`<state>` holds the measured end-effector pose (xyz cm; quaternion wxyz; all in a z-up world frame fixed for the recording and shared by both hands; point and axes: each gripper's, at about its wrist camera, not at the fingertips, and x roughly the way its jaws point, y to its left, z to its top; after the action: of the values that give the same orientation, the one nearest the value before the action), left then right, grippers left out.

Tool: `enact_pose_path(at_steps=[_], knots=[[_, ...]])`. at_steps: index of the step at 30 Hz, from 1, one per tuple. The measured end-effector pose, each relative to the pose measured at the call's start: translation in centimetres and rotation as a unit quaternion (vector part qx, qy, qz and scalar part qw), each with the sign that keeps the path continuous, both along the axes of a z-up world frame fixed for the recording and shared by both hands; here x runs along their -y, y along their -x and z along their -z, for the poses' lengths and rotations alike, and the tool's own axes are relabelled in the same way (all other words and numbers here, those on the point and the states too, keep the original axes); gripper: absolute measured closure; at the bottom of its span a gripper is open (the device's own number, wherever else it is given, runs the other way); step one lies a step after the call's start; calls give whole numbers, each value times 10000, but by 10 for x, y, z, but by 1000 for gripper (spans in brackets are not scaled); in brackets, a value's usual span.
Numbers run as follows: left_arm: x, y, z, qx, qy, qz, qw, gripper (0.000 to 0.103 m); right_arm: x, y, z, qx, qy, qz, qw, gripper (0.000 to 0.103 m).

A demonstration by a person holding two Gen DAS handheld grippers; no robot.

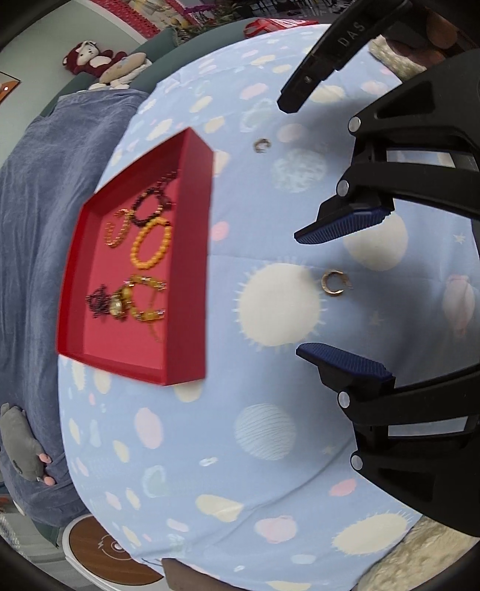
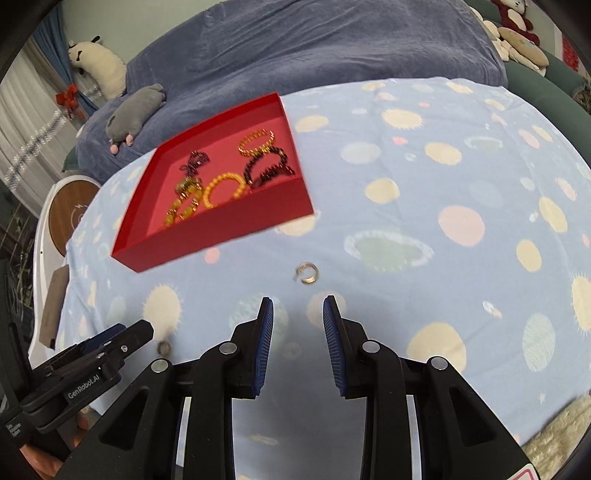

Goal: Organize jewelry
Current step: 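Move both grippers to the two small gold hoop earrings on the sheet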

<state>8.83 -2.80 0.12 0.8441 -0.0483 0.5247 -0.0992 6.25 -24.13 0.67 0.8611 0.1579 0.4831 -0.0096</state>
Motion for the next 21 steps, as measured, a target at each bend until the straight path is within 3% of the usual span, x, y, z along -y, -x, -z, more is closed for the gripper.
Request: enact_pose_path(at_steps=[21], knots=[[13, 7, 19, 38, -355, 142, 9993, 50, -12, -41, 25, -217, 245, -104, 9994, 74]])
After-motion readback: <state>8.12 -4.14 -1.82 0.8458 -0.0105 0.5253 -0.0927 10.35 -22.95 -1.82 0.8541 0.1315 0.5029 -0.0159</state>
